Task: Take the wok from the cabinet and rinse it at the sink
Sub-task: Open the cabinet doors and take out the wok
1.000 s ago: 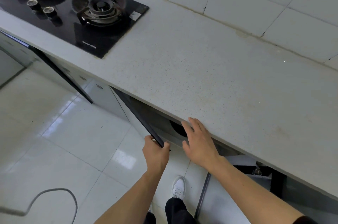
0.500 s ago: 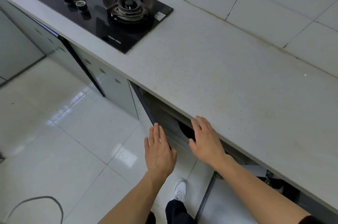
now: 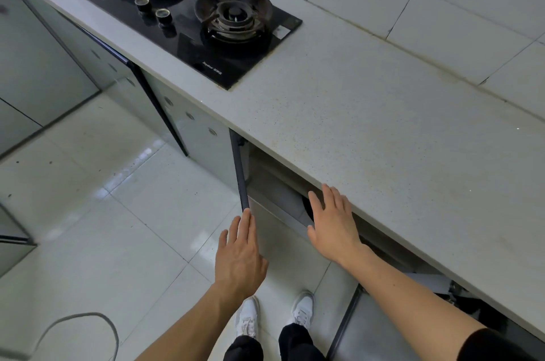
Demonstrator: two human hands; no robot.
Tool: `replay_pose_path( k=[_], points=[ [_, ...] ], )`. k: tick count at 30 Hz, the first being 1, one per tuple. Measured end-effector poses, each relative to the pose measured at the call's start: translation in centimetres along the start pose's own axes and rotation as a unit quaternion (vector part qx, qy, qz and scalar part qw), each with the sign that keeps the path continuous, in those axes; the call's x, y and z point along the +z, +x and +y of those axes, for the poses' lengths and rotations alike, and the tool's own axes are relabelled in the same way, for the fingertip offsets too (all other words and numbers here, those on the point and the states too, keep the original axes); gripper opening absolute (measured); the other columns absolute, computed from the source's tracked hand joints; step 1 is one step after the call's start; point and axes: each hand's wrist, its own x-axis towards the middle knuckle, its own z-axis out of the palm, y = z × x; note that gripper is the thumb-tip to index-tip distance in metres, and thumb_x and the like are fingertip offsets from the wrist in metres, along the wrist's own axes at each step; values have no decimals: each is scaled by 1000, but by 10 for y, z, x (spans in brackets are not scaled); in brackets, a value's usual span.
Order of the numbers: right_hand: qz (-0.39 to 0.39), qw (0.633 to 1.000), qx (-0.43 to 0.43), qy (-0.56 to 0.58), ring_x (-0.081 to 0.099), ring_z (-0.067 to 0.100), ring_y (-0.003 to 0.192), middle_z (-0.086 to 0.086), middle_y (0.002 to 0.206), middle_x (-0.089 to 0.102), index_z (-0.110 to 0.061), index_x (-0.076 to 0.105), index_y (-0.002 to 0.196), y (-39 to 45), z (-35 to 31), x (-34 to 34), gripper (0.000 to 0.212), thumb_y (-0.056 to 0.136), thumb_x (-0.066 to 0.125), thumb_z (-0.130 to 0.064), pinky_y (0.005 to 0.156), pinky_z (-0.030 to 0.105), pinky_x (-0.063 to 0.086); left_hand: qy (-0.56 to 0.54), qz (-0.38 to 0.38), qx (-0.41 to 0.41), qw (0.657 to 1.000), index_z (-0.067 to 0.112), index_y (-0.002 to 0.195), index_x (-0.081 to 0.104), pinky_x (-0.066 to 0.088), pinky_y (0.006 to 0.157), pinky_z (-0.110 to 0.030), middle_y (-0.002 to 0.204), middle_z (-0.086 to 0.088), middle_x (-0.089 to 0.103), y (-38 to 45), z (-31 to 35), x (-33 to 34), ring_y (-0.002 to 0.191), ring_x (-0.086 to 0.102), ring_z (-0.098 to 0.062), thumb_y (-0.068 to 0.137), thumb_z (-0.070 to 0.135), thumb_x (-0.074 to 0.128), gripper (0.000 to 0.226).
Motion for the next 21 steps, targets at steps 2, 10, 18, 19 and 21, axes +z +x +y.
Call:
replay_pose_path(
  k=[2,10,18,19,21],
  points=[
    [-10,1000,9,-8,0,39,146,24,158,2,-15,8,152,1,-6,-1,75,93,48,-38,119,51,8,4,-7,-6,1000,11,154,9,26,115,-48,163,-8,5,-3,-12,-7,147,15,-32,81,47,54,93],
    [-6,1000,28,-4,8,40,144,23,157,8,-9,8,151,9,-16,-5,82,91,52,-43,118,49,15,24,-33,-22,999,6,145,33,50,91,-39,155,-11,29,-14,-61,-24,125,45,-32,50,27,83,109],
    [-17,999,30,-25,10,39,143,22,156,9,-11,10,151,13,-17,-6,81,90,51,-45,117,48,16,44,-15,-48,998,0,139,40,53,80,-35,154,-9,27,-9,-102,-37,112,44,-33,64,9,70,81],
    [-16,999,29,-28,11,39,143,22,156,10,-11,11,151,13,-17,-6,81,89,51,-45,117,48,17,46,-9,-53,997,0,138,41,53,81,-36,154,-9,28,-8,-106,-39,112,44,-33,65,9,67,78],
    [-17,999,29,-35,13,39,143,21,156,12,-11,12,150,13,-17,-6,80,89,51,-45,117,47,18,48,0,-67,997,-1,132,47,53,76,-37,149,-11,36,-4,-114,-43,106,47,-33,61,10,64,73]
  ],
)
